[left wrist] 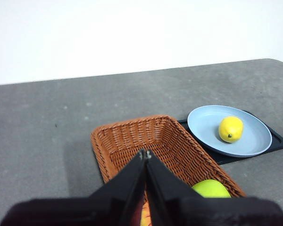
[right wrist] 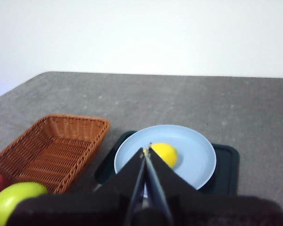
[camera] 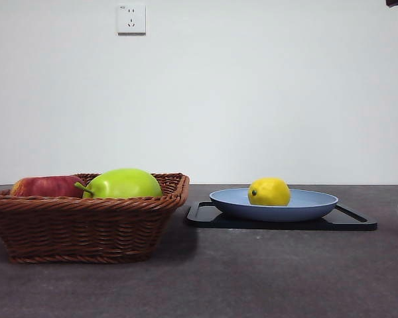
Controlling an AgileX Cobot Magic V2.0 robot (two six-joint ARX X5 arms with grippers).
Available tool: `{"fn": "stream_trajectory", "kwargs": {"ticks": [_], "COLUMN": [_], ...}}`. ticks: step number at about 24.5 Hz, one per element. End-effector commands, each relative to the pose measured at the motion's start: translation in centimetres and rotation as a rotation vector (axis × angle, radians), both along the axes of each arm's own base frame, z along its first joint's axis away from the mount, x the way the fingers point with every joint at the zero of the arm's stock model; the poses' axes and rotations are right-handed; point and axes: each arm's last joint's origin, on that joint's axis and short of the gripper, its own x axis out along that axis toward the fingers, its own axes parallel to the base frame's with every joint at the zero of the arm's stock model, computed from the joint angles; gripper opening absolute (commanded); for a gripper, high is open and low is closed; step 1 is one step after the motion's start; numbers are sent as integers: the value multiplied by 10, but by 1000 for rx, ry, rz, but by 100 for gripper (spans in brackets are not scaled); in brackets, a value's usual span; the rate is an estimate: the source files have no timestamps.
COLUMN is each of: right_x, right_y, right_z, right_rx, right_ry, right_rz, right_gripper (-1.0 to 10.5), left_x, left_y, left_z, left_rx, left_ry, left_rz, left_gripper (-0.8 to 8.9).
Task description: Take the lemon from the basket,put the lemon in the plate,hand out the plate
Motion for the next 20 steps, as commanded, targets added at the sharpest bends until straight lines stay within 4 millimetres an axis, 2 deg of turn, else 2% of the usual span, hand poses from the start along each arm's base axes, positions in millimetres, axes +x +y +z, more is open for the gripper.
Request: {"fn": "stream_trajectory", "kwargs": {"ticks": [1, 12, 16, 20], "right_x": [0, 0, 0, 0], "right_y": [1, 1, 1, 1], "right_z": [3, 2, 3, 2], "right_rx": [23, 21, 22, 22], "right_ry": [-3, -2, -3, -2], "right_rz": [6, 2, 2, 2], "right_gripper": [3, 3, 3, 3], "left_x": [1, 0, -11, -25], "left_y": [-1, -1, 8, 23], "left_z": [2, 1, 0, -3], "left_rx": [-16, -14, 10, -2], "left_ry": [0, 6, -13, -68], "left_rz": [-4, -12, 25, 155], "left_gripper": [8, 8, 8, 8]}}
